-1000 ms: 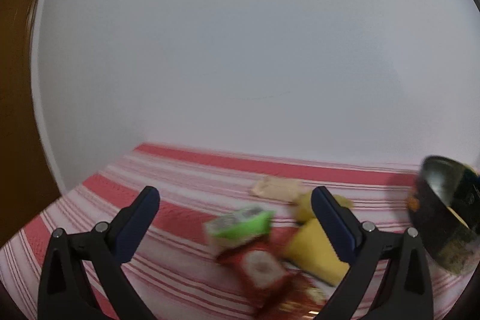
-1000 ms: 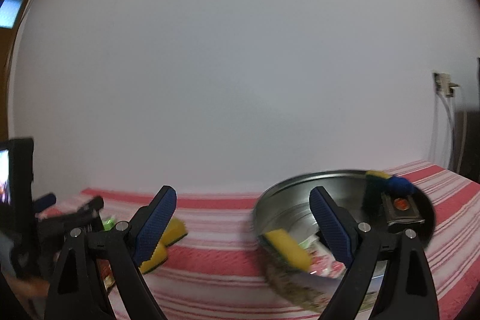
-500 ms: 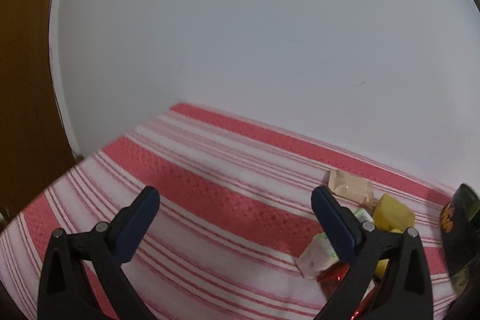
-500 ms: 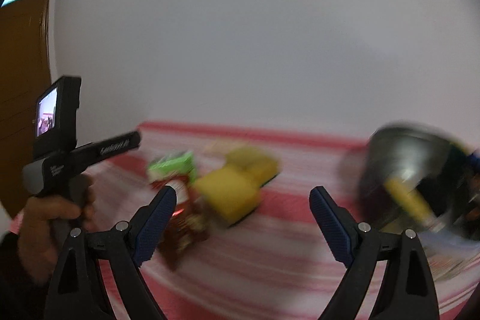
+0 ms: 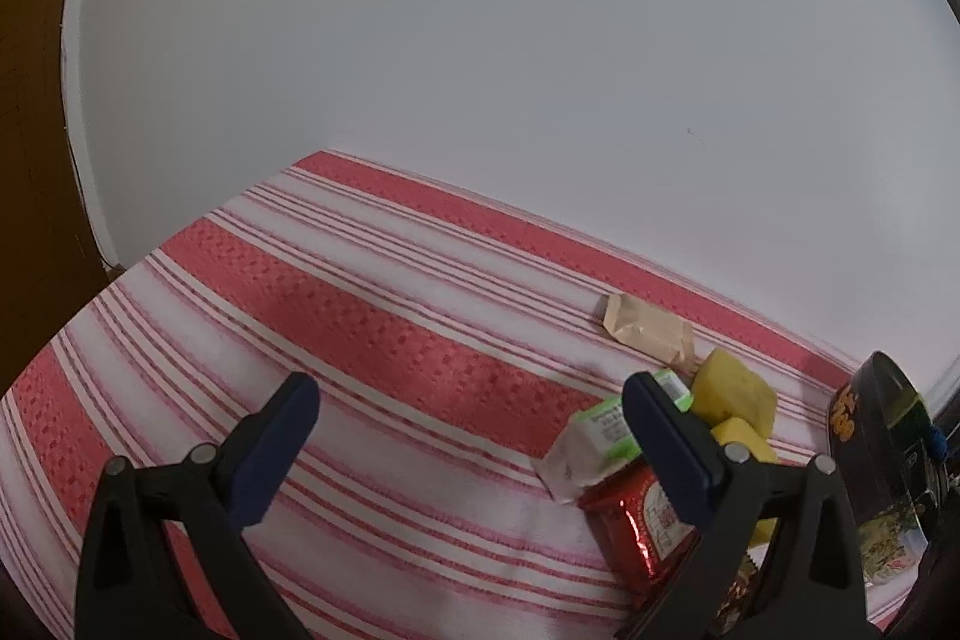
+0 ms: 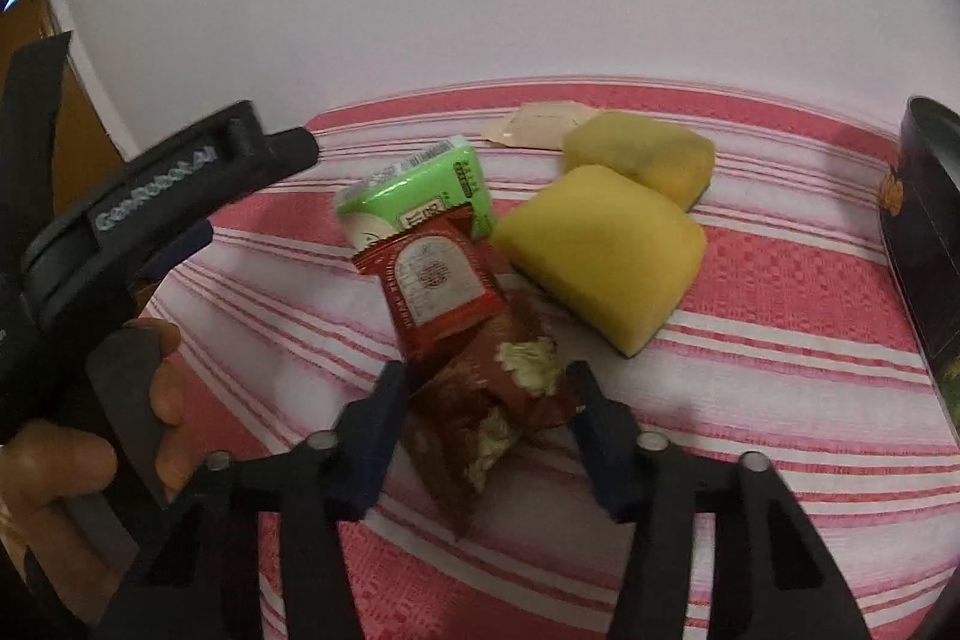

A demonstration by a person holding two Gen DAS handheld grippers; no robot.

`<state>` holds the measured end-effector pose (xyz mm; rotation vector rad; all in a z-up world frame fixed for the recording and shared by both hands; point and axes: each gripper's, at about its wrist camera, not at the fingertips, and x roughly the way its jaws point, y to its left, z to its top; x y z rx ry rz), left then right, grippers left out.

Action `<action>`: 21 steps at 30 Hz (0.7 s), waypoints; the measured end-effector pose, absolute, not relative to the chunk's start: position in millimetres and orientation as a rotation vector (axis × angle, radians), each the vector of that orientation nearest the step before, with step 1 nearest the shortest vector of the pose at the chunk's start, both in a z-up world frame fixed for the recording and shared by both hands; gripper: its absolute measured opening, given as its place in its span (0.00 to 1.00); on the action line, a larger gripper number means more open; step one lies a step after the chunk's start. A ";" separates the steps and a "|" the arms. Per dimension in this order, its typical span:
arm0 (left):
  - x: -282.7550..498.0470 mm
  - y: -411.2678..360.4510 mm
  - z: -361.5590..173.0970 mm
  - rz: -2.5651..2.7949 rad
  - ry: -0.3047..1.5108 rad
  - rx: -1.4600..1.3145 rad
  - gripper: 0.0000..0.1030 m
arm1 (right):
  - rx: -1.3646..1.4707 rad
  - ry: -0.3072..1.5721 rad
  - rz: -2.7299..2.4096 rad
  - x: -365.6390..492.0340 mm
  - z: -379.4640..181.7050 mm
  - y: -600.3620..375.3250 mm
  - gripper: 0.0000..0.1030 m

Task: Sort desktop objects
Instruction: 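Grasp the red snack packet with the right tool while the left grasps the red cake packet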

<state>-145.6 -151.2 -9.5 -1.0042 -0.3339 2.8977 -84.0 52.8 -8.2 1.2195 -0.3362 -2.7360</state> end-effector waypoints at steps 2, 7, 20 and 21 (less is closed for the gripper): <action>-145.5 -150.1 -10.7 2.890 -0.336 -1.008 0.98 | 1.208 -0.359 -2.727 -80.4 -6.8 57.2 0.39; -142.8 -151.7 -10.6 2.869 -0.367 -0.984 0.95 | 1.115 -0.353 -2.756 -58.2 5.7 73.6 0.37; -120.0 -97.8 -23.0 2.819 -0.319 -1.078 0.78 | 0.632 -0.073 -3.140 -7.1 50.1 127.9 0.37; -119.1 -88.7 -24.8 2.827 -0.293 -1.099 0.77 | 0.634 -0.082 -3.134 -6.3 50.7 129.7 0.37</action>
